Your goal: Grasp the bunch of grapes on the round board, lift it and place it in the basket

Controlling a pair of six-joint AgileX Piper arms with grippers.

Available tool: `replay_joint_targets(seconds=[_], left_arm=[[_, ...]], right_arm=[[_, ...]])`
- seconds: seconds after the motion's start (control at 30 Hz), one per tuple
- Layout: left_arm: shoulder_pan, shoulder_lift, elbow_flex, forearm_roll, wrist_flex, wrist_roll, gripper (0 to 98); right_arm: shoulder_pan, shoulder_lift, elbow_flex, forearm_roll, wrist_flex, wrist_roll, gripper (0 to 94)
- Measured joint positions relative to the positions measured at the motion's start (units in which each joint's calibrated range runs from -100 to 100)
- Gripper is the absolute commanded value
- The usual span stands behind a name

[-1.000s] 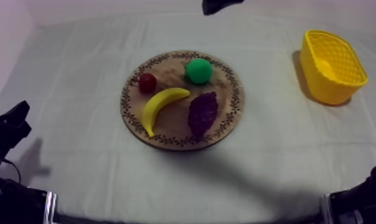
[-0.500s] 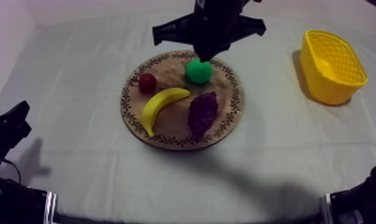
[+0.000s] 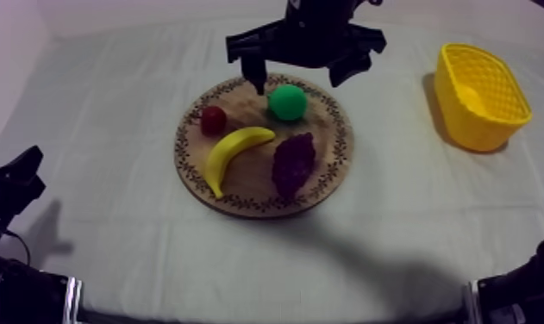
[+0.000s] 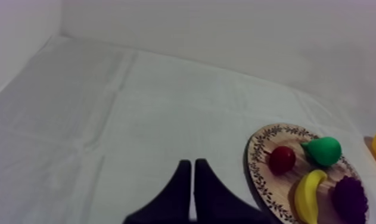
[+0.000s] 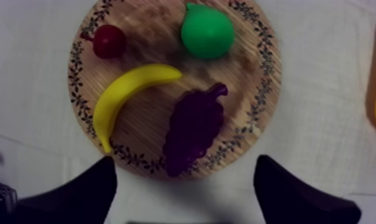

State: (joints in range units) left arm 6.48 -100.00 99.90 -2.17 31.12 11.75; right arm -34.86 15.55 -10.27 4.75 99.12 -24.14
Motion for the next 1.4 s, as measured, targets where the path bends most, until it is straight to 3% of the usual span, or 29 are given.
replay_joint_targets(seconds=[0.23, 0.77, 1.2, 1.4], left_arm=[[0.0, 0.0, 0.0, 0.0, 0.0, 0.0, 0.1], [0.0, 0.0, 0.0, 0.0, 0.0, 0.0, 0.1], [0.0, 0.0, 0.0, 0.0, 0.0, 0.0, 0.1], [0.0, 0.0, 0.0, 0.0, 0.0, 0.0, 0.1]], right_arm=[[0.7, 2.0, 2.6, -1.8, -1.5, 0.3, 91.7], [3.8, 10.4, 17.1, -7.1, -22.1, 0.5, 88.4], [4.0, 18.0, 16.5, -11.2, -28.1, 1.5, 69.9], [3.3, 18.9, 16.2, -11.6, -29.6, 1.5, 48.1]])
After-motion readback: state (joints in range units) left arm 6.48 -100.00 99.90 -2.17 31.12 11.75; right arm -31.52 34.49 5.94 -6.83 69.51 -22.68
